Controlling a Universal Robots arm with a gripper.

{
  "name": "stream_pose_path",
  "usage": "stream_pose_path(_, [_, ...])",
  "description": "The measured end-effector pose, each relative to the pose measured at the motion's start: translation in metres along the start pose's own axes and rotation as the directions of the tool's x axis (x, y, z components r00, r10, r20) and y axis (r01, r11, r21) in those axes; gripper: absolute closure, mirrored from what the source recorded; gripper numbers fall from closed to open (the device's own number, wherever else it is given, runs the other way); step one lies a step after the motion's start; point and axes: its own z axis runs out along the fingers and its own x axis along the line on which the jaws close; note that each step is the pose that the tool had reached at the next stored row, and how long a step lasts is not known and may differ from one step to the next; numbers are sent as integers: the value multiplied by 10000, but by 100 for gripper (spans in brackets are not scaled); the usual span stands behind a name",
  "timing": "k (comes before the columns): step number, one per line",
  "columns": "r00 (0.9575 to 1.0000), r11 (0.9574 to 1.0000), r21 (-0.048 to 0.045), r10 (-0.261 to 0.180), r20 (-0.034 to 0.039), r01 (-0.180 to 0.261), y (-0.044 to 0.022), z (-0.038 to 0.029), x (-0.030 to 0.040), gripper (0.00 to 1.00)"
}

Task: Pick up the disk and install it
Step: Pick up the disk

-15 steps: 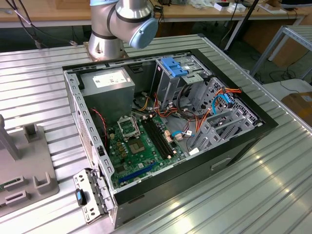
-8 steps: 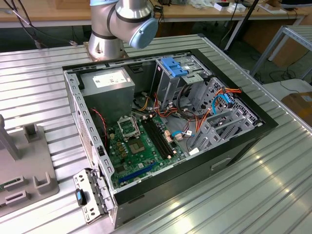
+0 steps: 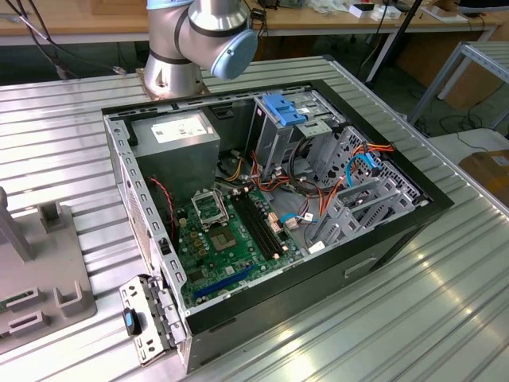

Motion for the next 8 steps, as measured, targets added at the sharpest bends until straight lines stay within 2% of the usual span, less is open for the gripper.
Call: stream_pose_path(8, [10000, 10000, 0, -7, 0, 7, 0, 0, 0, 89])
